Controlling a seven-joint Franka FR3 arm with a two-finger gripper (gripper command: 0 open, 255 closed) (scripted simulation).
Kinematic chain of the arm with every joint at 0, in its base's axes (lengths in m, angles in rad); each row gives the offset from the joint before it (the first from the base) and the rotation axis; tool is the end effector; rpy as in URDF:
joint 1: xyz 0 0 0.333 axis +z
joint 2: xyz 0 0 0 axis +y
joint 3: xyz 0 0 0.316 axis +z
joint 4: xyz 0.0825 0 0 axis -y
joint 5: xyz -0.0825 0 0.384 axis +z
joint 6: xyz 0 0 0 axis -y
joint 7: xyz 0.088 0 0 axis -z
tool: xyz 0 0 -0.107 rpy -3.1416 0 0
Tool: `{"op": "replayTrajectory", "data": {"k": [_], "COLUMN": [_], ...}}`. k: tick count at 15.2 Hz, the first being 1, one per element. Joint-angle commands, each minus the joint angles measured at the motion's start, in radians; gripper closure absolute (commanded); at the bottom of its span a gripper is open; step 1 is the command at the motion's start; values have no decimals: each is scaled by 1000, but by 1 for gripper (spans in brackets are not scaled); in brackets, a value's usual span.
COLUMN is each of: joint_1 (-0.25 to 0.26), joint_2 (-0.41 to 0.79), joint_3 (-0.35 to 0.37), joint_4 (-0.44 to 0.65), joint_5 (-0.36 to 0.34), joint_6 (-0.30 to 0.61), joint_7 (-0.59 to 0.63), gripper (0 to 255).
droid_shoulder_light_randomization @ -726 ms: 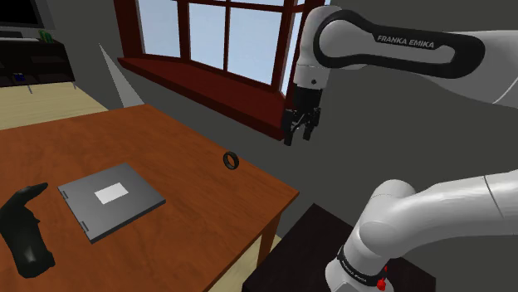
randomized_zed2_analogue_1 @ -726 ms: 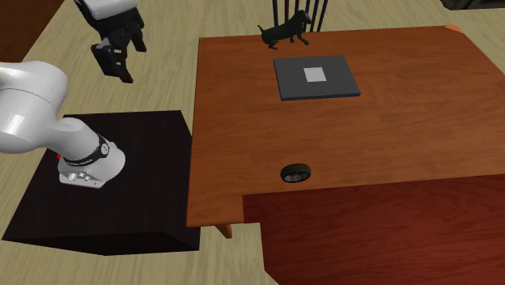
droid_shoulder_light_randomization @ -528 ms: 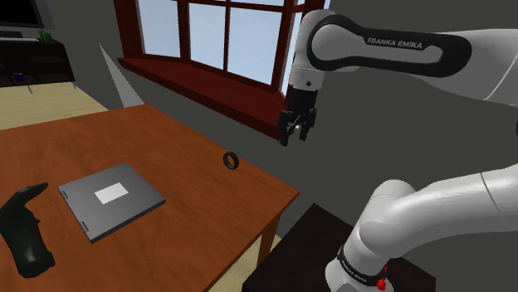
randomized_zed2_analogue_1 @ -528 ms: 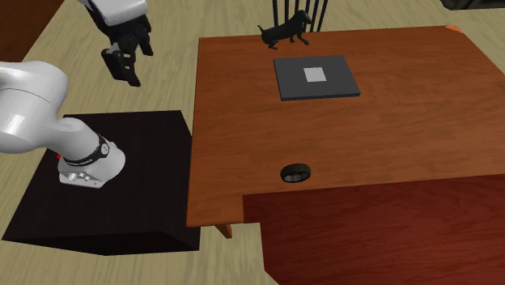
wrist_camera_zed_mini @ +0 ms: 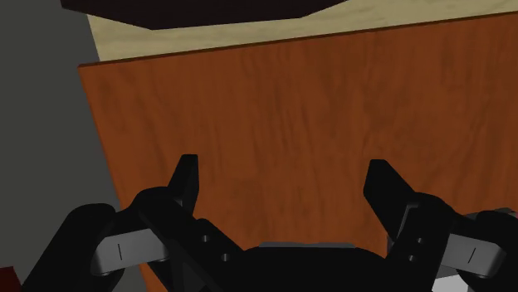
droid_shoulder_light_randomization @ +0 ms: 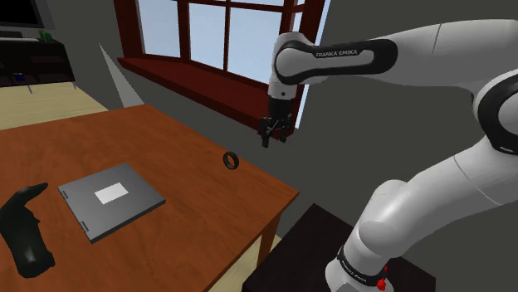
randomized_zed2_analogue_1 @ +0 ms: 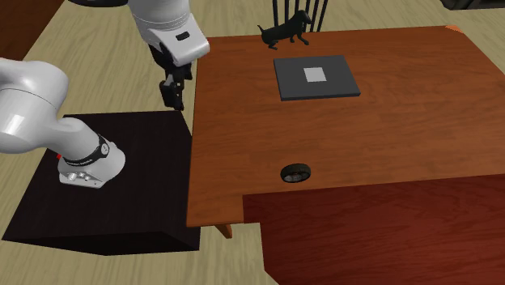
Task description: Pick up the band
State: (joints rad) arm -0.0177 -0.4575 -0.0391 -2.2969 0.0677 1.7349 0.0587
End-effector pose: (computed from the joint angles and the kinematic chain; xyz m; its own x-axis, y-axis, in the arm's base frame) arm 0.4026 -0.0182 0.5151 0.9867 -0.1199 -0.1098 -0.1286 -0.9888 -0.0761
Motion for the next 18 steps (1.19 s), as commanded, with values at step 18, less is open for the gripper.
{"op": "replayTrajectory", "data": {"k": [18], "joint_1": [-34], "joint_2": [737], "joint_3": [-49], "joint_4": [479], "joint_5": [16], "joint_6": [226], "joint_7": [-137], "gripper": [0]}}
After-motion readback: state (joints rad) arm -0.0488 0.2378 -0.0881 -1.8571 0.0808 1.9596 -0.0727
